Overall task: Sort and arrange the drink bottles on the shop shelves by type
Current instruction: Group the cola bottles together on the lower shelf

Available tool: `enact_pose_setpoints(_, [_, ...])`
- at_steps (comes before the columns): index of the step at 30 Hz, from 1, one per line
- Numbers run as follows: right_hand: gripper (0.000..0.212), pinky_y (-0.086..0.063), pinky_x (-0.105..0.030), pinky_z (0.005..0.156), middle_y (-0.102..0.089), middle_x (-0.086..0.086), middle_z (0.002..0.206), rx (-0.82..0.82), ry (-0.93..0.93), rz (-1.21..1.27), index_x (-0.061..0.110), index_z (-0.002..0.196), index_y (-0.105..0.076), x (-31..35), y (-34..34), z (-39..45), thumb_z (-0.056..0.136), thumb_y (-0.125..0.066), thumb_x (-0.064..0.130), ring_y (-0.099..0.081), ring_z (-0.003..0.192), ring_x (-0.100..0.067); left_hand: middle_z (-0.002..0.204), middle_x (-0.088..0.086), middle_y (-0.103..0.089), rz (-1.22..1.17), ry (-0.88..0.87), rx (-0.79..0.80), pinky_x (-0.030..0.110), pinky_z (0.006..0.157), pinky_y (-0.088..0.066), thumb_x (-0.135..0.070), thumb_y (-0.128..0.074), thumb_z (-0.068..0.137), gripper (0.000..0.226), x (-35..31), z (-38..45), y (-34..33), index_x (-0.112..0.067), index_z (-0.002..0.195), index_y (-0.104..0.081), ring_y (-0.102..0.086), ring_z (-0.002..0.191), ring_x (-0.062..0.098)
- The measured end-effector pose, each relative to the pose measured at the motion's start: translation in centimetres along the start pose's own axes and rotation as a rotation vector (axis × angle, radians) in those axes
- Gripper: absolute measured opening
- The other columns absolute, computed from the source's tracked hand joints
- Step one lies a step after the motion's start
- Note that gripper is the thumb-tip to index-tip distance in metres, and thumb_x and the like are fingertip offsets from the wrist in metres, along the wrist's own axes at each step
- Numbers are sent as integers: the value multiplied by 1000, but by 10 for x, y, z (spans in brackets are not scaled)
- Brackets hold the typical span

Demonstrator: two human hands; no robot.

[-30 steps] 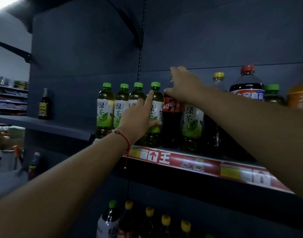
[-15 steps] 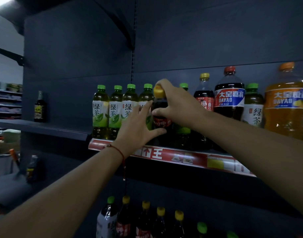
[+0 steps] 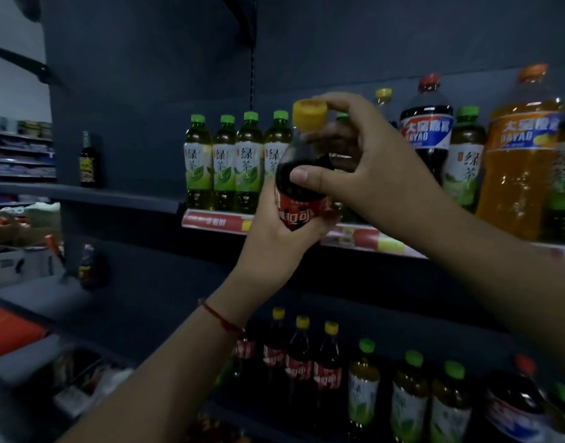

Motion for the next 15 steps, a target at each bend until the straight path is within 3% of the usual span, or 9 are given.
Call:
enact_pose_setpoints(3, [72,-48,-22,99,-58,17,125,70,-122,103,38,137,-38,-10,-24,-38,76,-76,42,-55,114,6,117,9,-70,-145,106,-72,34,87,-57,-9,-70,89,48,18,-42,2,-11,132,-49,-69,107,19])
enact_pose_setpoints(6, [89,-43,-22,100,-47,21,134,225,-272,128,44,143,-28,-30,-56,-87,68,-73,56,-47,120,5,121,12,-69,-269,268,-131,50,95,-55,-25,-73,89,50,42,-87,8,-15,133,-52,-68,111,29])
enact_pose_setpoints(11, [105,-32,-10,87,-32,23,146,481,-483,123,46,149,-14,-70,-118,-177,62,-71,65,-34,124,10,124,19,-67,-515,620,-372,55,102,-49,-39,-79,78,62,83,-159,18,-16,131,-59,-66,114,37])
enact_pose_setpoints(13, [102,-33,-1,81,-36,30,137,526,-536,181,46,147,-16,-79,-139,-208,65,-76,59,-36,112,25,126,18,-67,-541,698,-431,55,103,-48,-45,-82,75,69,101,-186,20,-17,134,-58,-64,116,36])
enact_pose_setpoints(15, [87,-35,7,70,-38,41,116,551,-574,246,52,136,-21,-88,-157,-235,72,-80,44,-37,90,39,132,16,-64,-558,743,-414,53,107,-46,-50,-80,76,74,117,-210,18,-18,139,-55,-61,122,33])
Point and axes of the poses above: each hand's wrist, its own z-axis towards the middle knuckle, its own y-axis out of the back of the hand, x = y × z, the point moved 5 cm from there along z, towards the middle knuckle
